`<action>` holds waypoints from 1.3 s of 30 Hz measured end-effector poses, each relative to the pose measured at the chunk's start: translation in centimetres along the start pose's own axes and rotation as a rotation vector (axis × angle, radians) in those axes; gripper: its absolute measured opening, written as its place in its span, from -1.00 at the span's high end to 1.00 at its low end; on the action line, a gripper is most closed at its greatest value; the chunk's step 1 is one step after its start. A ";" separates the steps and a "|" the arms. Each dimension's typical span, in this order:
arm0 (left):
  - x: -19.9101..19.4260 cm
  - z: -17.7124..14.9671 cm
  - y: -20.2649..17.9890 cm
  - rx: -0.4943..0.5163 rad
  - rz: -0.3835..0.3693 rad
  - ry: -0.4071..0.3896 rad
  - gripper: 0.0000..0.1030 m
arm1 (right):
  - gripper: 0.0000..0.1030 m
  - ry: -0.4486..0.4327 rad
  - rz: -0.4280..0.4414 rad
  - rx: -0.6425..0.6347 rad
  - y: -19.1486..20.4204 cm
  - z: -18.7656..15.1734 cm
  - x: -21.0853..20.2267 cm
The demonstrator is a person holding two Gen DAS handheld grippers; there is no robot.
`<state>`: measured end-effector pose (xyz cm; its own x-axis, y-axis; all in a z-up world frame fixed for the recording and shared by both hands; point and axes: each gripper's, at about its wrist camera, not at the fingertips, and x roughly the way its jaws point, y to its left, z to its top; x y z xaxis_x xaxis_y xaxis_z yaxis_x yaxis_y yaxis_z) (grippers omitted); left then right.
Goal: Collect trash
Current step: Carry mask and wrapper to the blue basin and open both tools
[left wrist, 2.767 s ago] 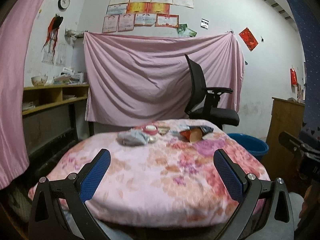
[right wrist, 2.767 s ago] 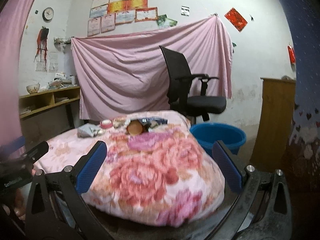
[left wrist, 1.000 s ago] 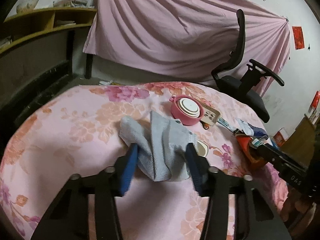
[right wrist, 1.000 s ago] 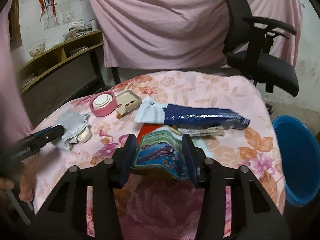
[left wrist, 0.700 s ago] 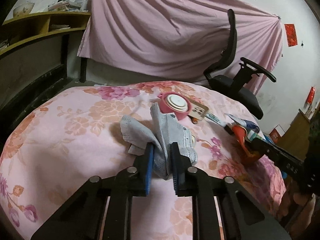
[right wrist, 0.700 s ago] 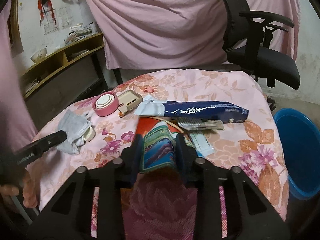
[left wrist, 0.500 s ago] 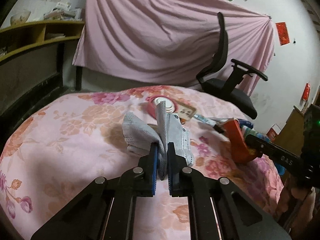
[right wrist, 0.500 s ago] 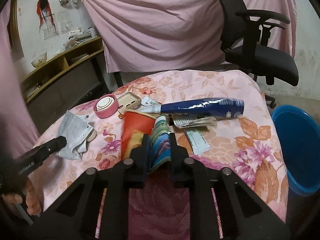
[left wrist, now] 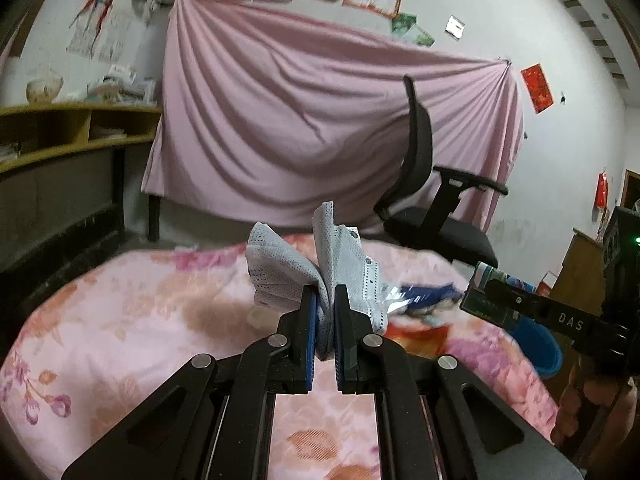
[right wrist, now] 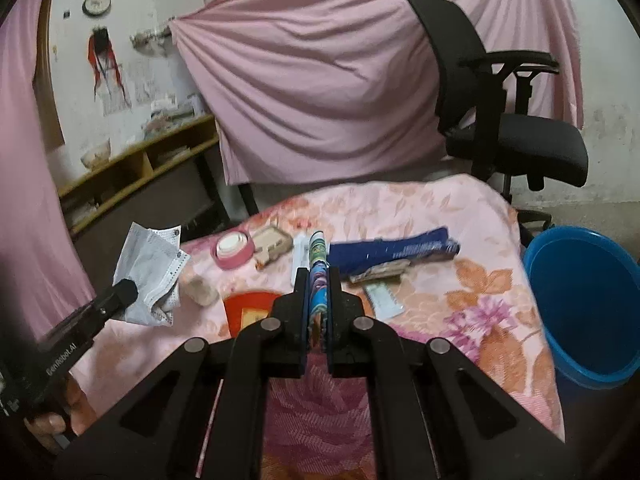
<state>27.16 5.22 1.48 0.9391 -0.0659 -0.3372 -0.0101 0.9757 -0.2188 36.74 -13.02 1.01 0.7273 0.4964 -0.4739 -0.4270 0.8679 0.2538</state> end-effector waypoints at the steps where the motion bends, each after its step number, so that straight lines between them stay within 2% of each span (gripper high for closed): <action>1: -0.2 0.3 -0.4 0.006 -0.003 -0.015 0.89 | 0.48 -0.016 0.003 0.007 -0.2 0.3 -0.4; 5: -0.5 1.5 -2.5 0.044 -0.020 -0.065 0.89 | 0.47 -0.085 -0.003 0.024 -1.0 1.3 -2.4; 10: 0.1 3.0 -5.5 0.060 -0.065 -0.073 0.89 | 0.47 -0.156 -0.046 0.025 -2.0 2.5 -4.6; 16: 1.6 3.9 -9.5 0.106 -0.143 -0.070 0.89 | 0.47 -0.260 -0.159 0.001 -3.5 3.4 -7.7; 21: 4.3 4.7 -15.0 0.148 -0.257 -0.043 0.89 | 0.46 -0.345 -0.271 0.036 -7.2 4.0 -10.4; 25: 7.4 4.8 -19.0 0.157 -0.349 0.033 0.89 | 0.45 -0.374 -0.336 0.075 -10.9 3.6 -11.7; 30: 12.4 4.0 -23.4 0.162 -0.423 0.192 0.89 | 0.44 -0.325 -0.392 0.169 -15.5 2.7 -11.4; 35: 16.7 2.5 -26.6 0.167 -0.452 0.360 0.89 | 0.43 -0.255 -0.416 0.251 -18.9 1.6 -10.4; 39: 18.5 1.5 -28.3 0.164 -0.455 0.444 0.89 | 0.38 -0.220 -0.425 0.309 -20.8 0.7 -9.8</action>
<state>45.32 -23.32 2.82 0.6059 -0.5256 -0.5972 0.4402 0.8468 -0.2986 38.89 -35.91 0.94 0.9099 0.0653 -0.4096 0.0808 0.9407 0.3294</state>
